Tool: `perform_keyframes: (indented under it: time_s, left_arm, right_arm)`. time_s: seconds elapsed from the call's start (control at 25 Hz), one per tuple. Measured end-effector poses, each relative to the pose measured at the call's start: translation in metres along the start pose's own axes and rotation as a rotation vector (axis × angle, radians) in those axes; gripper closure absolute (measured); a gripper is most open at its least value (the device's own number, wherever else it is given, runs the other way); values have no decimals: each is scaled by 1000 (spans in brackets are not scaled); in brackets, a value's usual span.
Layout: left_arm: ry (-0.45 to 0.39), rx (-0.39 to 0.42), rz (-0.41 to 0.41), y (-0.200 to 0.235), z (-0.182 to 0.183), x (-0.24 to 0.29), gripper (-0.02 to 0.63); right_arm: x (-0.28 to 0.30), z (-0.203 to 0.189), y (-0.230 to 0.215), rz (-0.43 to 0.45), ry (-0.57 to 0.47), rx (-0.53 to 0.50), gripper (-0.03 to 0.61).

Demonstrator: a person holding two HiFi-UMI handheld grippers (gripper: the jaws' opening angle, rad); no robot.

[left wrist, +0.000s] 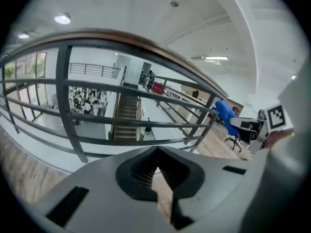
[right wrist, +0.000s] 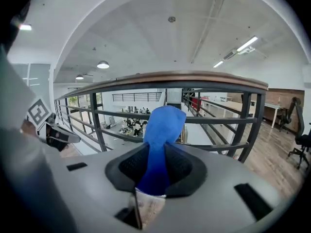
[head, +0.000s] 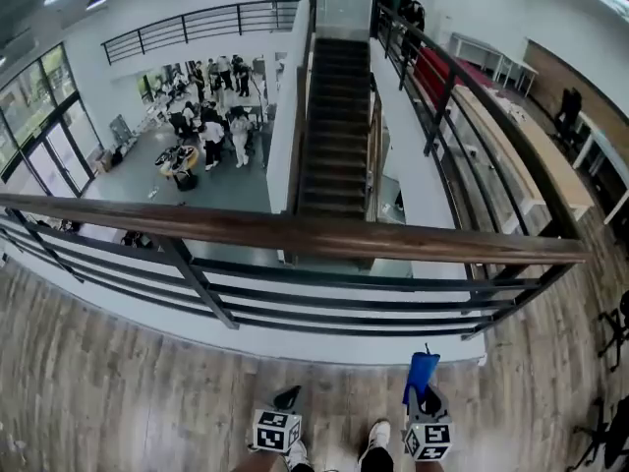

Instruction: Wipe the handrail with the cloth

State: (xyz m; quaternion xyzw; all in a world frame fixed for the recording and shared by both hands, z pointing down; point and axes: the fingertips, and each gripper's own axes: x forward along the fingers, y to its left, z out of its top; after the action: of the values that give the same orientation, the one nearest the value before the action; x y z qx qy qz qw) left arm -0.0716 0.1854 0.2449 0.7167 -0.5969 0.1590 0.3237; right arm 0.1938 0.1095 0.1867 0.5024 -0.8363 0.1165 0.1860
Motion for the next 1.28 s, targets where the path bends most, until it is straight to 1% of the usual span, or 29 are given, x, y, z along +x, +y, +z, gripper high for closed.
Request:
perform_keyframes:
  time_s: [0.08,0.2,0.28,0.4,0.56,0.68,0.8,0.92,1.0,1.08,1.2,1.28]
  left_arm:
    - [-38,19,16,0,23,-33,611]
    - [-85,29,35,-4,48,-73,611]
    - [-110,37,42,-12,56,-94,611]
    - [-147,39,57,-32,60,-120,611]
    - [-206,36,81,-66,69,-137,611]
    - [-229,44,67,-110,69,-147,611]
    - [-256,26,38,-147,71,-153,611]
    - [-294,58,22,-181,79,-158,611]
    - [-315,72,23,-195,80,-165,611]
    - [-322,77,26,-204,78,-172,611]
    - [-317,92,29,-216,70,-180,611]
    - [-319,95,38,-220,65,-183,611]
  right_arm:
    - [-28,15,22,11,-16,35,480]
    - [-61,26,59,73,-19,59,480]
    - [-78,32,72,108,-37,58,480]
    - [-103,39,75,143,-76,43,480]
    - [-137,48,70,178,-132,16,480]
    - [-160,52,62,188,-156,3,480]
    - [-178,54,44,169,-149,7,480]
    - [-199,65,22,142,-166,-11,479]
    - [-214,66,10,127,-189,-17,480]
    - [-223,63,-2,103,-209,0,480]
    - [-234,50,-11,83,-206,24,480]
    - [-239,43,-12,87,-211,23,480]
